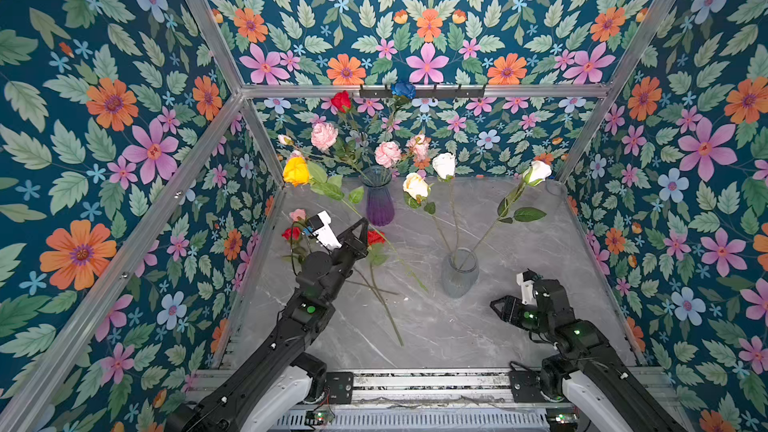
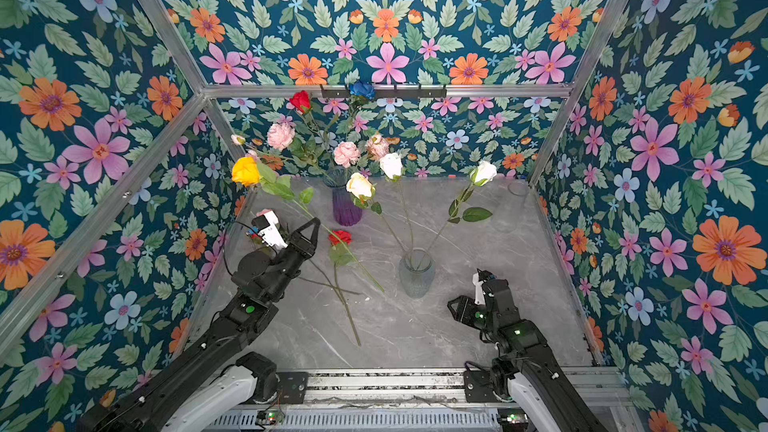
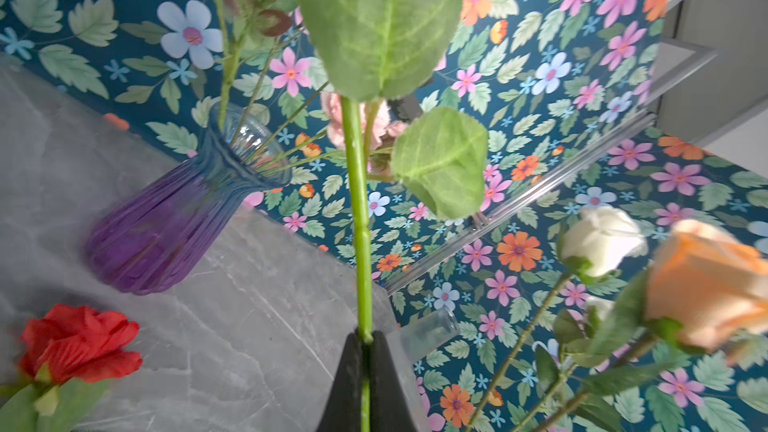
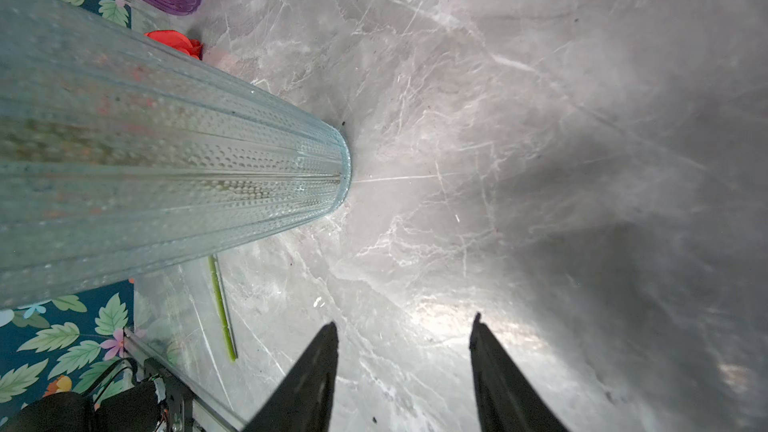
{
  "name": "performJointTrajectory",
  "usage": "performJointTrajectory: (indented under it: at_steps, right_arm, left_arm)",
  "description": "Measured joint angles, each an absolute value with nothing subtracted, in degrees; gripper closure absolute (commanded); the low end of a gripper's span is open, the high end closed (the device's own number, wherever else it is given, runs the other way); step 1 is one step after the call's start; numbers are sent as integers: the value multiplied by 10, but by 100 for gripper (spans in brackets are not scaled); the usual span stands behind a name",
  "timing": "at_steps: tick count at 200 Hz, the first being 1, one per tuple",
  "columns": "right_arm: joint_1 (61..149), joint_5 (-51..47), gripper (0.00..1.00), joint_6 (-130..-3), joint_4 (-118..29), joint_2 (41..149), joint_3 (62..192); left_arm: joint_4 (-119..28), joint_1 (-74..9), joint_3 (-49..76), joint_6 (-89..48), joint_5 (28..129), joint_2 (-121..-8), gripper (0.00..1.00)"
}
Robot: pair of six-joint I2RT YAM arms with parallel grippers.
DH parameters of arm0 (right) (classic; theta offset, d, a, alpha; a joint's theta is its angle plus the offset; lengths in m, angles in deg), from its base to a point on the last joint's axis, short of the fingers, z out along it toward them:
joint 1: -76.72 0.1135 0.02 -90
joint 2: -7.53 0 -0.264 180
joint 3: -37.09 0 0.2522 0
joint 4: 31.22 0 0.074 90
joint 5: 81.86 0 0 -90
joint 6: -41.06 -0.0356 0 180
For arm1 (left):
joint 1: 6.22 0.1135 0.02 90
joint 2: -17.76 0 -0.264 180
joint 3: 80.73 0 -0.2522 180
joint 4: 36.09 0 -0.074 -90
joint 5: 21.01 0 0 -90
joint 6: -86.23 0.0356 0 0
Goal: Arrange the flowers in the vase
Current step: 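Lift the yellow rose off the table with the left gripper, then carry the yellow rose over the clear vase and lower its stem in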
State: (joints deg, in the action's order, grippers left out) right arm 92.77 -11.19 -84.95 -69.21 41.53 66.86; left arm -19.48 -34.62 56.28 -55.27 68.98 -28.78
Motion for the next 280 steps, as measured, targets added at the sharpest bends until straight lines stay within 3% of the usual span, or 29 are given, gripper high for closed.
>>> performJointTrajectory:
  at_steps: [41,77,121,160,209,280]
  right_arm:
    - [928,-112,47,-849,-692,419,669]
    - [929,-112,47,-849,-692,420,669]
    - [930,-112,47,-849,-692,422,669]
    - [932,-111,47,-849,-692,419,669]
    - [932,-111,47,-850,-692,410,669]
    - [933,-111,47,-850,-692,405,669]
  left_arm:
    - [-141,-347,570,-522,704,-214,100]
    - [-36,-354,571,-467,776,-201,100]
    - [68,-430,474,-399,894,-315,100]
    - [58,-530,323,-302,976,-445,100]
    - [16,-554,226,-259,1017,-550,100]
    - [-45,-555,211,-214,1018,-574,100]
